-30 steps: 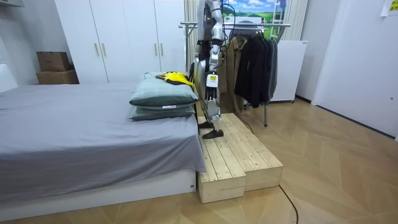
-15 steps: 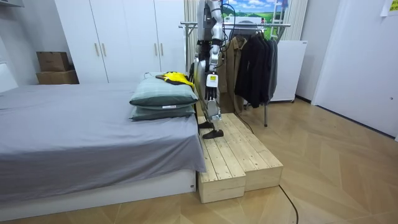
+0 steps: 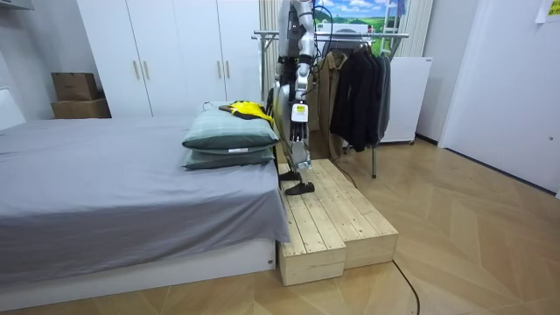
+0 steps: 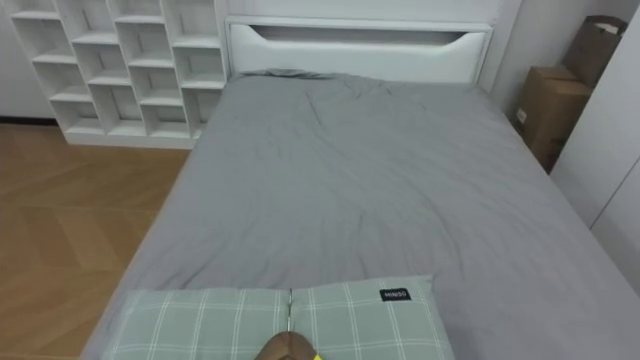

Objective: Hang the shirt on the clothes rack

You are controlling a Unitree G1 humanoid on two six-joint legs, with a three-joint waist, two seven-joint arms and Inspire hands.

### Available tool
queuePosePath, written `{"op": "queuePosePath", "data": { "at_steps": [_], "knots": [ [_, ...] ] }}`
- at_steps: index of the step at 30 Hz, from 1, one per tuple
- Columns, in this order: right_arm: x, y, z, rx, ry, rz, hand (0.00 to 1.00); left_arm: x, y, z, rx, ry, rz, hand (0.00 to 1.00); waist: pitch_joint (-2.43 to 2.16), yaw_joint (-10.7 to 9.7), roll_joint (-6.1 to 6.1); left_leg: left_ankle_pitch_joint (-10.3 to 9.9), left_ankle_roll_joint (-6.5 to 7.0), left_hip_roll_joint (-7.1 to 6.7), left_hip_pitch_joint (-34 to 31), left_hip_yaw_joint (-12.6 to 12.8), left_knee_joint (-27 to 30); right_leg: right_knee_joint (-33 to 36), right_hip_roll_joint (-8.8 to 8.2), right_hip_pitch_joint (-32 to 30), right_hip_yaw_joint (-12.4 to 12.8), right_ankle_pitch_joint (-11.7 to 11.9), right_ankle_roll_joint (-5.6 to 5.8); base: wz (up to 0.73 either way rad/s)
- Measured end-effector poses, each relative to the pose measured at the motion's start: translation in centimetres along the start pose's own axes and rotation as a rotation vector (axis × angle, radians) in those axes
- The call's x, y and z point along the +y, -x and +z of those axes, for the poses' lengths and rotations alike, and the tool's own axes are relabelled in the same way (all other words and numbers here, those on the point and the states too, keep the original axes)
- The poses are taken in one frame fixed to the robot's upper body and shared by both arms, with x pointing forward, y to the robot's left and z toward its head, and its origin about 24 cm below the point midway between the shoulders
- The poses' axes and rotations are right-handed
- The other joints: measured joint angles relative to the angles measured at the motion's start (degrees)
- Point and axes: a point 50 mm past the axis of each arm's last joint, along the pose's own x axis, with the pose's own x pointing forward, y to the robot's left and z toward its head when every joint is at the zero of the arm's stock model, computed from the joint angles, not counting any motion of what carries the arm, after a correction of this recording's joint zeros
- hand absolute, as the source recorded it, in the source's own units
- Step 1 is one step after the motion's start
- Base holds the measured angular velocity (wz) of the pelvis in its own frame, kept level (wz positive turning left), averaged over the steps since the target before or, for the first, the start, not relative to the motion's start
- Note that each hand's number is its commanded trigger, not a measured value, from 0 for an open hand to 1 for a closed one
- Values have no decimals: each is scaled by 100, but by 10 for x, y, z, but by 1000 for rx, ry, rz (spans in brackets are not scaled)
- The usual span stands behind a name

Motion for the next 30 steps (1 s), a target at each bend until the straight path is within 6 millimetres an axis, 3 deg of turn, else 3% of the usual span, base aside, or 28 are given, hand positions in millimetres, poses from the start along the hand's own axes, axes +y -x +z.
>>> {"op": "queuePosePath", "data": {
  "at_steps": [9, 18, 30],
  "knots": [
    [-2, 0, 0, 2, 11, -11, 0, 22, 0, 13, -50, -20, 191, 0, 3, -17, -33, 0, -1, -7, 109, -25, -16, -15, -1, 116, -11, -17, 8, 0],
    [-9, 2, 3, -7, 27, -34, 0, 43, 3, 35, -142, -20, 383, 0, -16, -36, 55, 1, 1, -6, 93, -68, -23, -11, -7, 106, -43, -17, 8, 1],
    [-15, 4, 10, -31, 68, -47, 0, 63, 22, 96, -429, 44, 586, 0, -36, -86, 234, 2, 2, -12, 84, -84, -32, 1, -13, 96, -59, -17, 8, 0]
  ]
}}
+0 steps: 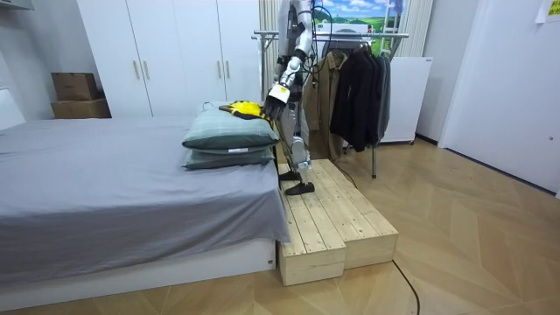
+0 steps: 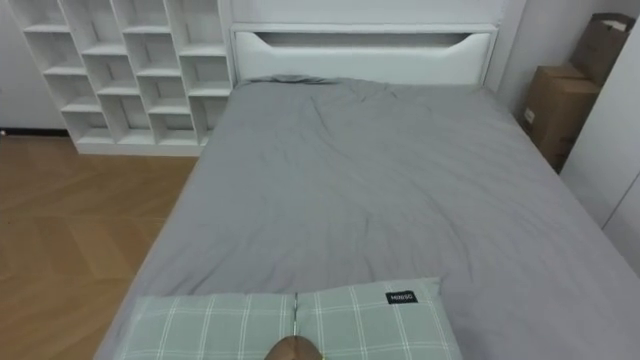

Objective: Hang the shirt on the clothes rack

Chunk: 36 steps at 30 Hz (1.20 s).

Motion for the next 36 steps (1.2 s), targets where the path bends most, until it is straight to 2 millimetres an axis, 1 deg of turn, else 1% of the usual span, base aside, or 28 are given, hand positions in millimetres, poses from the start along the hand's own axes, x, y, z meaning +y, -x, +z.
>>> {"op": "queuePosePath", "data": {
  "at_steps": [1, 3, 6, 11, 13, 18, 20, 23, 25, 27, 29, 36],
  "knots": [
    [0, 0, 0, -2, 4, 1, 0, 2, -1, 5, -22, 9, 7, 0, -7, -15, -18, 0, -1, -3, 0, 0, 2, 0, 0, 0, -4, 0, 0, 0],
    [0, 0, 1, -5, 8, 4, 0, 3, -1, 14, -66, 8, 17, 0, -3, -46, -19, 1, -1, -3, -4, -1, 2, -3, 3, -1, -13, 0, 0, 0],
    [1, 0, 3, -8, 19, 3, 0, 7, -1, 32, -149, 18, 34, 0, -9, -65, -38, 0, -1, -1, -9, -2, 8, -4, 5, -11, -6, 0, 0, 0],
    [1, 0, 5, -15, 36, 3, 0, 14, 5, 71, -340, 32, 70, 0, -19, -95, -49, 1, -1, 9, 9, 23, 15, 6, 6, -11, 27, 0, 0, -1],
    [1, 0, 5, -22, 39, 5, 0, 11, 8, 77, -386, 9, 60, 0, -23, -96, -45, 1, -1, 8, 26, 33, 15, 6, 6, 1, 37, 0, 0, -2],
    [1, 0, 6, -26, 40, 11, 0, -7, 19, 83, -455, -62, -20, 0, -17, -135, -81, 0, -2, 4, 14, 42, 4, -4, 8, 1, 38, 0, 0, -1],
    [2, 0, 6, -28, 46, 13, 0, -12, 22, 82, -487, -125, -47, 0, -15, -137, -116, -1, -3, 4, 16, 56, -22, -10, 13, -5, 45, 0, 0, 0],
    [2, 0, 6, -29, 48, 13, 0, -15, 24, 79, -511, -202, -67, 0, -13, -178, -148, 1, -3, 8, 20, 52, -43, -16, 14, -8, 45, 0, 0, 0],
    [2, 0, 6, -30, 42, 14, 0, -19, 26, 79, -533, -245, -77, 0, -5, -184, -164, 1, -2, 10, 21, 50, -43, -18, 13, -8, 50, 0, 0, 0],
    [3, -1, 6, -32, 39, 16, 0, -22, 28, 80, -550, -273, -90, 0, 0, -189, -177, 1, -2, 12, 21, 51, -47, -18, 11, -8, 55, 0, 0, 0],
    [4, -1, 7, -33, 39, 20, 0, -24, 30, 79, -559, -295, -99, 0, 5, -236, -197, 1, -2, 13, 22, 52, -60, -20, 12, -15, 56, 0, 0, 0],
    [5, -1, 7, -37, 39, 23, 0, -27, 32, 81, -585, -327, -106, 0, 6, -290, -183, 1, -2, 22, 16, 81, -89, -17, 20, -44, 81, 1, 0, 0]
  ]
}}
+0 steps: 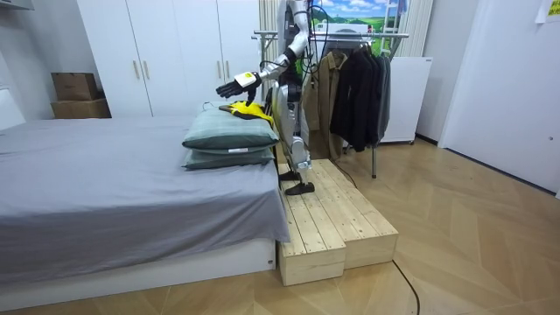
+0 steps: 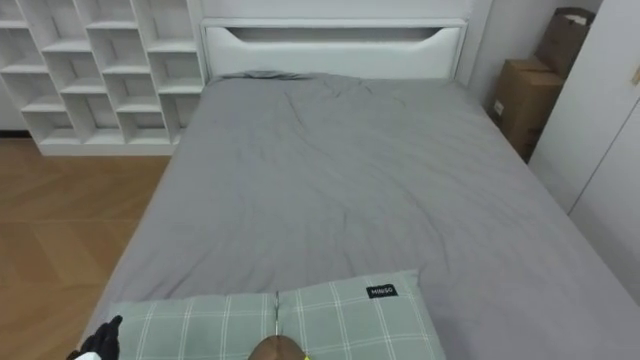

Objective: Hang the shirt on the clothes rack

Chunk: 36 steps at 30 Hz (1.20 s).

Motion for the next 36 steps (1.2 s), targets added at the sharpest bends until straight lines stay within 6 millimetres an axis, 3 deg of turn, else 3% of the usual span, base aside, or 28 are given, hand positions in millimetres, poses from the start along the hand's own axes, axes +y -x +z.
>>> {"op": "queuePosePath", "data": {
  "at_steps": [18, 30, 36],
  "knots": [
    [2, 0, 4, -21, 23, 9, 0, -18, 7, 19, -120, -98, -112, 0, -7, -51, 108, 0, -1, 3, -9, 10, -4, 8, 3, -17, -2, 2, -2, 0],
    [3, -1, 5, -25, 23, 13, 0, -21, 8, 21, -135, -103, -124, 0, 24, -149, 56, 0, 0, -7, -12, 28, -8, -6, -1, -28, 12, 0, 1, 0],
    [4, -1, 5, -25, 22, 15, 0, -21, 8, 21, -136, -103, -124, 0, 15, -149, 49, 1, 0, -9, -15, 73, 13, -7, 0, -56, 56, -1, 2, -3]
  ]
}}
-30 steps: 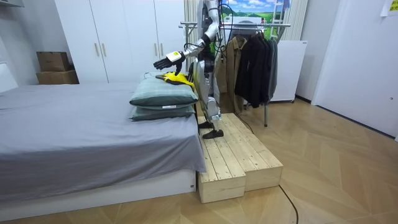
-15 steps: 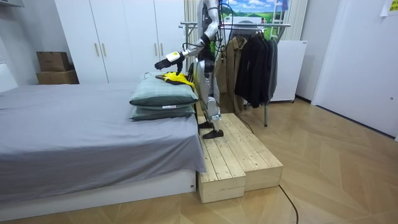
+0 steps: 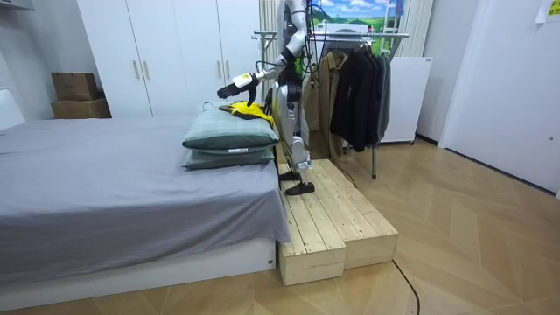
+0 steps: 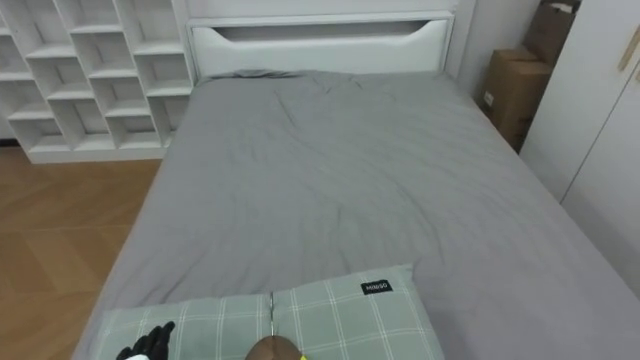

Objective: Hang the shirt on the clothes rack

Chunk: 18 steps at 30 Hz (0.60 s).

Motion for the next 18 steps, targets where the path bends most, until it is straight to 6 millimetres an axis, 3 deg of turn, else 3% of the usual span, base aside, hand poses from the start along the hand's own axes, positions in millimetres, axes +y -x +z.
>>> {"op": "queuePosePath", "data": {
  "at_steps": [7, 18],
  "knots": [
    [2, -1, 1, -3, 0, 3, 0, 7, -3, 7, -31, 8, 33, 0, -24, -4, -38, 1, 2, -4, -64, -4, 38, 11, -58, -48, -7, -5, 9, 0],
    [3, -1, 3, -8, 6, 27, 0, 23, -12, 17, -91, -33, 90, 0, -18, -74, -23, 3, 5, 5, -101, 1, 20, 31, -49, -101, -6, -4, 8, 0]
  ]
}}
